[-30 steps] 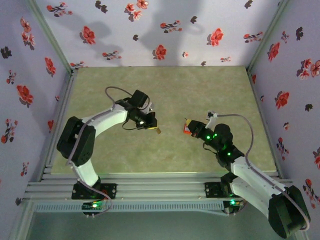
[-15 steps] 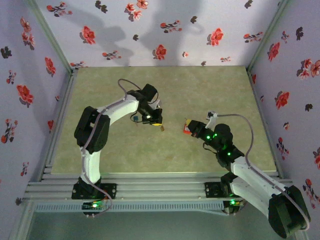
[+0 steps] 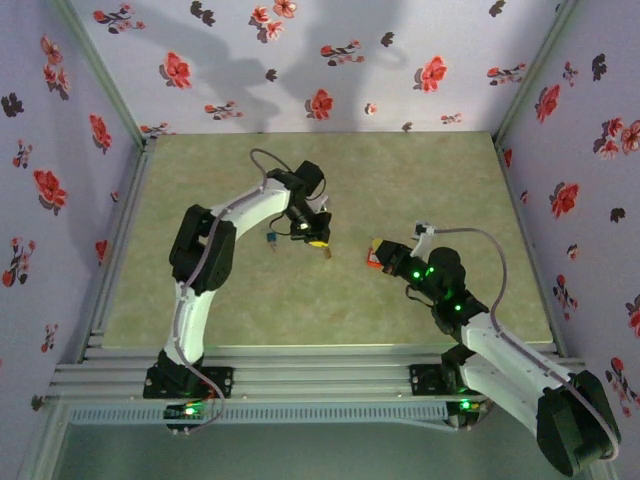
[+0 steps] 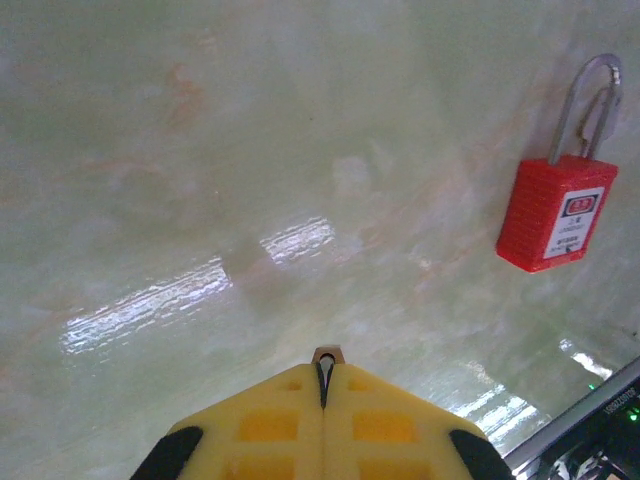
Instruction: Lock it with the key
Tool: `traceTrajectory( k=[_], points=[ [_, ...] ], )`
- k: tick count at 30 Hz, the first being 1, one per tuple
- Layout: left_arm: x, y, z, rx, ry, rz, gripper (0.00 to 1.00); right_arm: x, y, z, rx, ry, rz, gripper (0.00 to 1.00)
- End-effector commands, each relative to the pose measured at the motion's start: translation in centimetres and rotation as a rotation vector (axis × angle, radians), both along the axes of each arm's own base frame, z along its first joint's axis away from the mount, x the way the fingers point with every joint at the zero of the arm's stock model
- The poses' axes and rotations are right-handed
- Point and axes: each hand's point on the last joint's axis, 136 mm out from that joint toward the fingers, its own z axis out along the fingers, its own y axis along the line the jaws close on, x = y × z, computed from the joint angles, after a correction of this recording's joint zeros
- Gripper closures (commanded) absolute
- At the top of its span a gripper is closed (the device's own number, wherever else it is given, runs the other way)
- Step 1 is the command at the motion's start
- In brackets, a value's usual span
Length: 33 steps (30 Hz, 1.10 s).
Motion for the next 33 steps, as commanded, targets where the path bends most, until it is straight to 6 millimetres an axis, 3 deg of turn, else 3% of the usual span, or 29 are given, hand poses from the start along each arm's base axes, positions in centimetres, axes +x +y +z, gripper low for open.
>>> traceTrajectory(
  k=[1, 33],
  points=[
    [-0.7, 0.4, -0.5, 0.045, 0.031, -0.041, 1.0, 0.2, 0.0, 0.7, 0.021, -0.023, -0.001, 1.0],
    [0.8, -1.1, -2.1, 0.076, 0.07, -0.1, 1.0, 0.4, 0.4, 0.4, 0.029, -0.006, 0.017, 1.0]
  ],
)
